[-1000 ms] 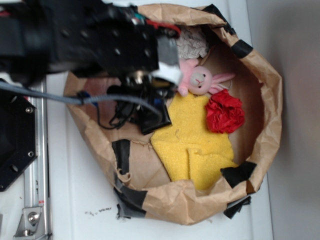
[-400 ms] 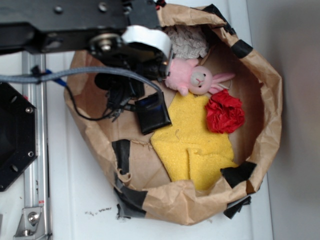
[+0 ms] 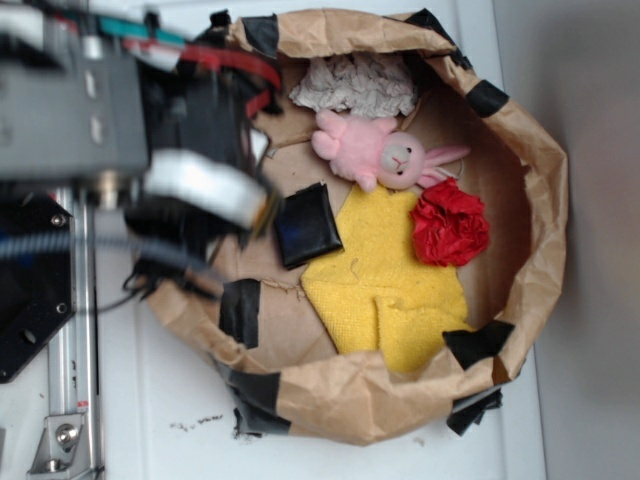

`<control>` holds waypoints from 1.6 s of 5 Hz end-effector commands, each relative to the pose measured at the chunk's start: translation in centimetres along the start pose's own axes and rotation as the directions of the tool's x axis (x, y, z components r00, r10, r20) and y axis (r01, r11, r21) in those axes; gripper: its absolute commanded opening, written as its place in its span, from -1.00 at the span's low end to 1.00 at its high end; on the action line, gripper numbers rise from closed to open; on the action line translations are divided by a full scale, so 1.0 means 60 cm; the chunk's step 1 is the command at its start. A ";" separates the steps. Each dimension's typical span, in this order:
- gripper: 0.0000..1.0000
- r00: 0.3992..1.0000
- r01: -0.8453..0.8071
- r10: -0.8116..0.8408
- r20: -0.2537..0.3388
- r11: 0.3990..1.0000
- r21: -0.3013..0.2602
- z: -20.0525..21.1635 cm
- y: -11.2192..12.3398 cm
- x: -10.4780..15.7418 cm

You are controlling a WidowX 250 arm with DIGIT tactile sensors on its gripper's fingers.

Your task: Grab the black box.

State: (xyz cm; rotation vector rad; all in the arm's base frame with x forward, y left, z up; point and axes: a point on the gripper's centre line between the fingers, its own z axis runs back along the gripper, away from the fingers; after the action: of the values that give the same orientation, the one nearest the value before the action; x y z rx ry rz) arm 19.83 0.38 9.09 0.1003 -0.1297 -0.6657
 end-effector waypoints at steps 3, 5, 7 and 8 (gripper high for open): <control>1.00 0.964 0.260 -0.259 0.055 0.966 -0.007 -0.052 0.088 0.035; 1.00 0.900 0.434 -0.420 0.113 0.886 -0.160 -0.111 0.058 0.045; 1.00 0.885 0.465 -0.465 0.033 0.876 -0.124 -0.139 0.009 0.066; 1.00 0.921 0.381 -0.388 -0.039 0.916 -0.126 -0.154 0.018 0.072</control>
State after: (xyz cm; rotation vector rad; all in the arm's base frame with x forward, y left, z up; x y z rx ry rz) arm 24.62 -2.06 1.26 0.0408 -0.0017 -1.0631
